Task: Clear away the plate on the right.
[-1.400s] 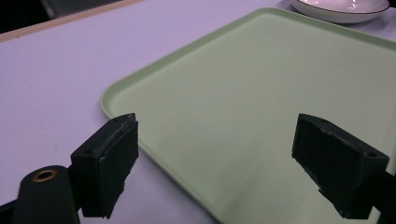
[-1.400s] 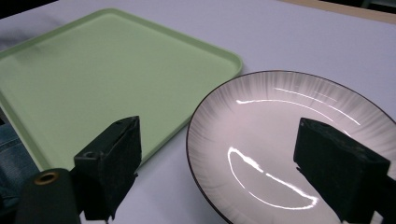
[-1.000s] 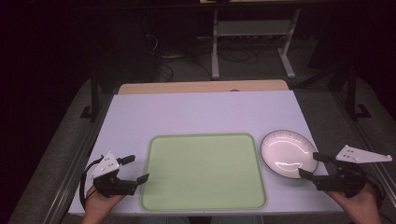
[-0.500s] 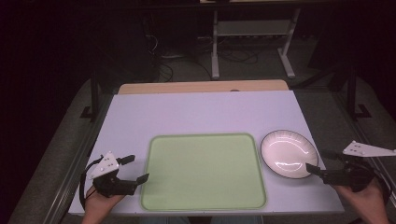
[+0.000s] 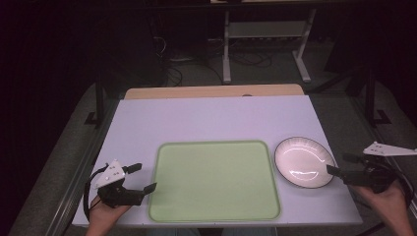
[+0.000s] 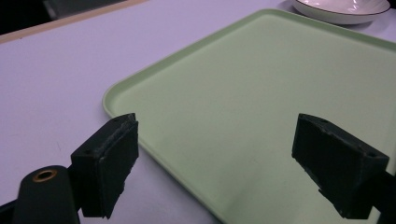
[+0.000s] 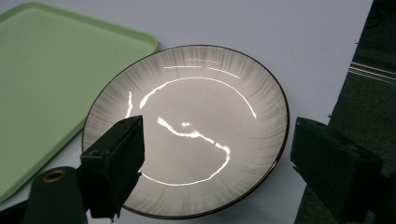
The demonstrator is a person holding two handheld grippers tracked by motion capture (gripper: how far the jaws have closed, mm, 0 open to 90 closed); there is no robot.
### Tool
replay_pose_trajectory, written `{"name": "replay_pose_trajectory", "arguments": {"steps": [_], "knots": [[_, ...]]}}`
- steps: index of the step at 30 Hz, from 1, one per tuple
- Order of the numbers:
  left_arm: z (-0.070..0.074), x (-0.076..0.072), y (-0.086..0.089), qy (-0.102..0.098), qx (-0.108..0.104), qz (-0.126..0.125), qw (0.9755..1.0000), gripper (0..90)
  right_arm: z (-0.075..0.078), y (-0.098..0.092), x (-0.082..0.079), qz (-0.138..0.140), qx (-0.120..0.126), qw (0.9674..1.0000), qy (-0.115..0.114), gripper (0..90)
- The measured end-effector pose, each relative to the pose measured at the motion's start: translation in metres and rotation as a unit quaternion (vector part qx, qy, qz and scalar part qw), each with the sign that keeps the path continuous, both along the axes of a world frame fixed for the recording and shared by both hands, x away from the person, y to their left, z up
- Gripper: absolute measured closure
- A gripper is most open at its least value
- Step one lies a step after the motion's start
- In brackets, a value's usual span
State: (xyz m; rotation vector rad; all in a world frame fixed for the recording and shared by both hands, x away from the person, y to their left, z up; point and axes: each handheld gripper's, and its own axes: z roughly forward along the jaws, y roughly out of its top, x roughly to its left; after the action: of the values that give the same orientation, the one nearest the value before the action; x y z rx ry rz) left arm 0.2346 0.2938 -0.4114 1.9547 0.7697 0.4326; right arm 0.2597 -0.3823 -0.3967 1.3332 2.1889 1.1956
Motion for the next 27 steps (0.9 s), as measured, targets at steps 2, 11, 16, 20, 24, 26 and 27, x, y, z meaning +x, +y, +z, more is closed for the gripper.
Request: {"name": "replay_pose_trajectory", "arguments": {"steps": [2, 11, 16, 20, 24, 26, 27], "knots": [[0.001, 0.0, 0.001, -0.002, 0.0, 0.0, 1.0, 14.6, -0.003, -0.004, 0.006, -0.009, 0.006, 0.9999, 0.005, 17.8], [0.0, 0.0, 0.0, -0.001, 0.0, 0.001, 1.0, 14.6, -0.011, -0.008, 0.028, -0.023, -0.006, 0.9991, 0.034, 21.3], [0.0, 0.001, 0.0, -0.001, 0.0, 0.0, 1.0, 14.6, -0.018, -0.012, 0.037, -0.036, -0.005, 0.9978, 0.056, 27.5], [0.0, 0.001, 0.001, 0.0, 0.0, 0.0, 1.0, 14.6, -0.023, -0.016, 0.045, -0.054, 0.01, 0.9956, 0.075, 32.3], [0.0, 0.001, 0.001, -0.001, 0.0, 0.0, 1.0, 14.6, -0.027, -0.017, 0.053, -0.063, 0.023, 0.9928, 0.099, 40.5], [0.0, 0.001, 0.001, 0.0, 0.0, 0.0, 1.0, 14.6, -0.028, -0.018, 0.056, -0.062, 0.03, 0.9915, 0.111, 43.6], [0.0, 0.001, 0.001, 0.0, 0.0, 0.0, 1.0, 14.6, -0.03, -0.018, 0.059, -0.063, 0.036, 0.9902, 0.12, 47.0]]}}
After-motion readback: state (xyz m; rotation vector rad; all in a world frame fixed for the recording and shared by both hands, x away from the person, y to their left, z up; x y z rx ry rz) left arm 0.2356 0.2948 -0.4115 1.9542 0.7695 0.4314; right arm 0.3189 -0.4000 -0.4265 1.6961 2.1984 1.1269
